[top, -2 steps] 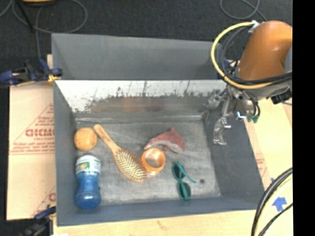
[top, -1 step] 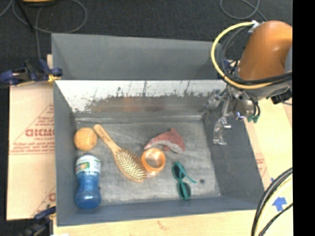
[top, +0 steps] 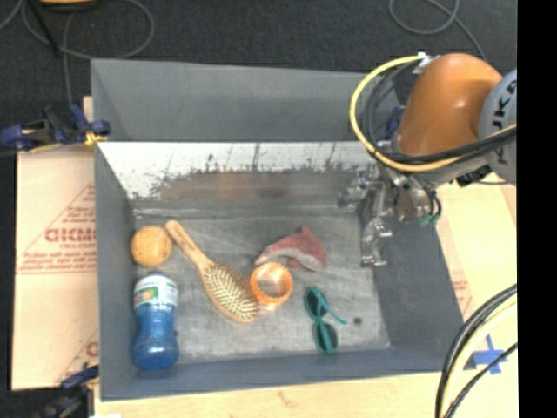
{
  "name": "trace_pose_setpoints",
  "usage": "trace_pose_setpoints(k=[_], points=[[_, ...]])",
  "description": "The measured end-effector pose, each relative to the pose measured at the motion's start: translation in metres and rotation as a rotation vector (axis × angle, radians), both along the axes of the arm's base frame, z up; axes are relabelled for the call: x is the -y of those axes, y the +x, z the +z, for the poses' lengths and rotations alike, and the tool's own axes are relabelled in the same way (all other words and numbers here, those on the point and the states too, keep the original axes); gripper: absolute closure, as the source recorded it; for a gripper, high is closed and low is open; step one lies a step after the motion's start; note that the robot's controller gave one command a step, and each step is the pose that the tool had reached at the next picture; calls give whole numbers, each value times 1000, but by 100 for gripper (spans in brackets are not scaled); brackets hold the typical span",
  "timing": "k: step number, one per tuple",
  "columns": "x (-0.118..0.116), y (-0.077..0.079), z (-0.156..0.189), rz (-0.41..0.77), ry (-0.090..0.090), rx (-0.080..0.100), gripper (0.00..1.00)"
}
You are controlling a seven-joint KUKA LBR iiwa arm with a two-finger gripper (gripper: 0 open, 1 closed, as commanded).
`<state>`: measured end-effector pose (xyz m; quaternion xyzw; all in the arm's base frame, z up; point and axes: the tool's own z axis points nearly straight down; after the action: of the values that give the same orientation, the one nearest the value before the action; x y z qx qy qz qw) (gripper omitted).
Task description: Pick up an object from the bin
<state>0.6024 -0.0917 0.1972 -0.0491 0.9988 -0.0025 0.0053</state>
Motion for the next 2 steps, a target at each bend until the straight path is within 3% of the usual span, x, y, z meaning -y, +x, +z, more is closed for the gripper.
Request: trace_pose_setpoints(k=[1,2], points=[[-17,-23,-78,263,1,-4,0],[-40,-1,-122,277,-1,0,0]])
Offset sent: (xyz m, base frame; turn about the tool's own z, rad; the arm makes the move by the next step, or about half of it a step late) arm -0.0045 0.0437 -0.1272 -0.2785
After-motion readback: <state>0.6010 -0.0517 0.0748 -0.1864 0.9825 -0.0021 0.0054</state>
